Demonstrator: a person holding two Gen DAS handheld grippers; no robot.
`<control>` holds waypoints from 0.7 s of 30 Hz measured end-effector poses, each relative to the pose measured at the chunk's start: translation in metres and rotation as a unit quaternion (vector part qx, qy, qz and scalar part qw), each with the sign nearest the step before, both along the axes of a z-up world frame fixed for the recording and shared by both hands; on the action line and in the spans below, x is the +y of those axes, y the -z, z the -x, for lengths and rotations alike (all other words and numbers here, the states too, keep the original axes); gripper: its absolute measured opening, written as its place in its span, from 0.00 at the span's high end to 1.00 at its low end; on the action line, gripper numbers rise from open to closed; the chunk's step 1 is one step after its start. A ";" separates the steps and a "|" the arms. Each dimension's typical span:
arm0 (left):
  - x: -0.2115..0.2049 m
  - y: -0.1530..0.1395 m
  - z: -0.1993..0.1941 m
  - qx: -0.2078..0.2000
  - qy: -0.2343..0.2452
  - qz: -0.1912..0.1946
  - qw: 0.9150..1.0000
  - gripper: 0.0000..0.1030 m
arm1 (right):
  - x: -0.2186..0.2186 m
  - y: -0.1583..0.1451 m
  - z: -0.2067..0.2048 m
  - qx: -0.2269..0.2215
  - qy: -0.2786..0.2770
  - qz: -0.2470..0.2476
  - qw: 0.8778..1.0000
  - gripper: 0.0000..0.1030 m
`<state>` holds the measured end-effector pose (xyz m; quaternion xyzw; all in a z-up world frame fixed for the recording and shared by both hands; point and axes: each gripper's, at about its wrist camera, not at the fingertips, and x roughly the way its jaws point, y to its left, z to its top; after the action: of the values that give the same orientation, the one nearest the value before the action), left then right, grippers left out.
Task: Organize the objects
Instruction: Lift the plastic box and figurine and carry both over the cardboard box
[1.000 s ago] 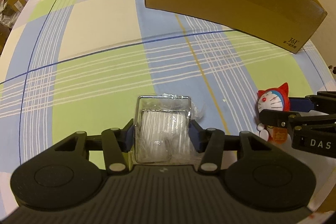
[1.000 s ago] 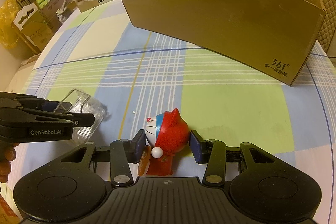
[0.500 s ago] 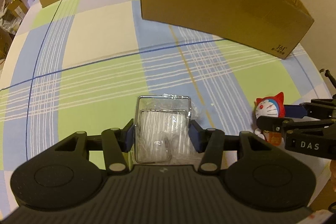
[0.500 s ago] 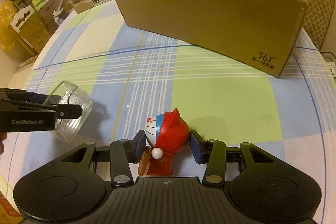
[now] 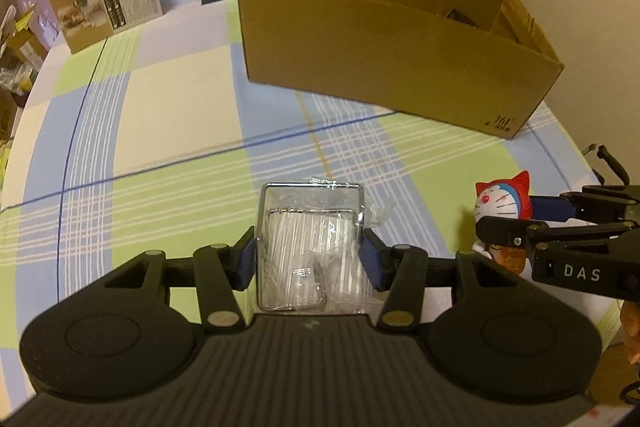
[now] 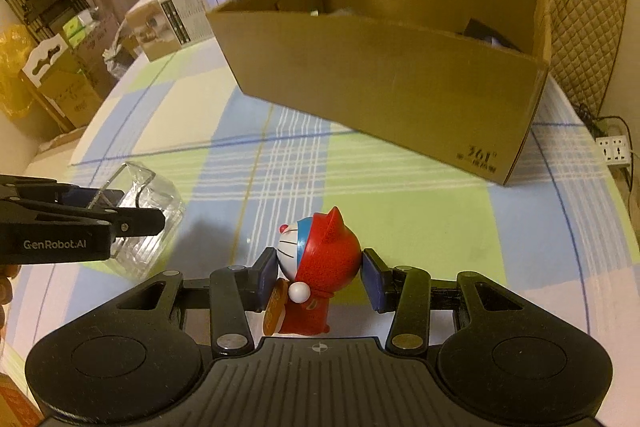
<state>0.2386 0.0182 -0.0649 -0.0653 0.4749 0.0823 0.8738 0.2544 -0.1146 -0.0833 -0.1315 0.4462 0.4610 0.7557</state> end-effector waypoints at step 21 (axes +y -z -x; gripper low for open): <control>-0.001 -0.067 -0.058 -0.081 0.024 -0.022 0.996 0.54 | 0.019 -0.079 -0.049 -0.046 0.005 -0.084 0.995 0.59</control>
<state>0.2963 0.0168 0.0024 -0.0411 0.4018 0.0667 0.9124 0.3037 -0.0953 -0.0038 -0.0862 0.3709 0.4867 0.7862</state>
